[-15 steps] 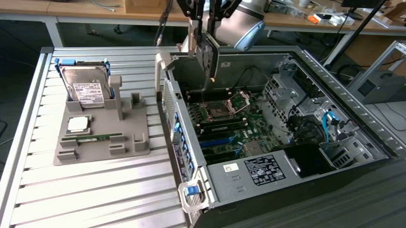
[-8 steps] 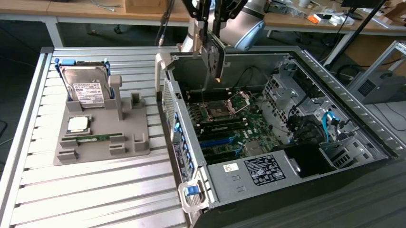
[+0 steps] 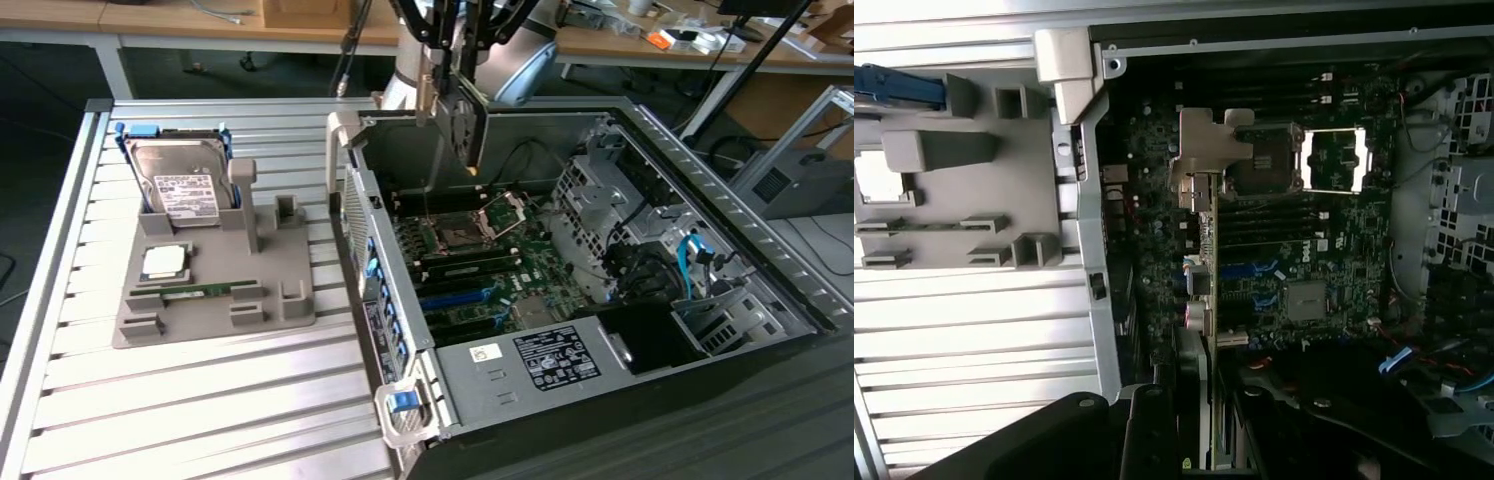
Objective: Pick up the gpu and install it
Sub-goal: 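Pick up the gpu and move the gpu toward the slot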
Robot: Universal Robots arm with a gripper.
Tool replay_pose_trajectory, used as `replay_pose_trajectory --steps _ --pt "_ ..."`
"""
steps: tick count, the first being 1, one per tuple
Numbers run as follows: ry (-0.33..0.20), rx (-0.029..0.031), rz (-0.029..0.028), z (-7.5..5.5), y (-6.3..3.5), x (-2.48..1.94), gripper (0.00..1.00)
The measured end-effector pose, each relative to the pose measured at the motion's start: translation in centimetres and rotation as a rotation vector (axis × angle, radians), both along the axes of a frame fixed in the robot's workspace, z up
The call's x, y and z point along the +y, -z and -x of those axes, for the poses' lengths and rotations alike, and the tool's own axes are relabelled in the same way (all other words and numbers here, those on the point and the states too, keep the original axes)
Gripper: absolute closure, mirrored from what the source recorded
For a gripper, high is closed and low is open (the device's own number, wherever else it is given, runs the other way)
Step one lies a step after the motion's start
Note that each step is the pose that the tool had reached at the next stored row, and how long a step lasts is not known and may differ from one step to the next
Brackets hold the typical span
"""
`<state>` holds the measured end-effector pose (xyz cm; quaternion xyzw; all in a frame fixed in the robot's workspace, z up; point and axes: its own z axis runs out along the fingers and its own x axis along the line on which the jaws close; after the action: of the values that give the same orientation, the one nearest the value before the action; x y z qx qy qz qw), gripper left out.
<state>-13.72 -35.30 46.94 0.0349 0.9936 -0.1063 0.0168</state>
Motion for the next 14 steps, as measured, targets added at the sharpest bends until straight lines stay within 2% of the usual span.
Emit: replay_pose_trajectory --steps 3,5,6,7,8,9,10,14 --pt "0.0 -0.0001 0.0 -0.42 0.16 0.0 0.73" --pt "0.0 -0.0001 -0.0142 -0.63 0.17 -0.02 0.73" --pt "0.0 0.0 -0.0246 -0.68 0.17 -0.03 0.73" --pt "0.0 -0.0001 -0.0373 -0.73 0.18 -0.04 0.73" --pt "0.0 -0.0002 -0.0539 -0.78 0.18 -0.06 0.73" --pt "0.0 0.0 -0.0738 -0.84 0.17 -0.08 0.73" --pt "0.0 -0.0001 -0.0883 -0.87 0.17 -0.1 0.73" --pt "0.0 -0.0002 -0.1613 -1.02 0.18 -0.19 0.73"
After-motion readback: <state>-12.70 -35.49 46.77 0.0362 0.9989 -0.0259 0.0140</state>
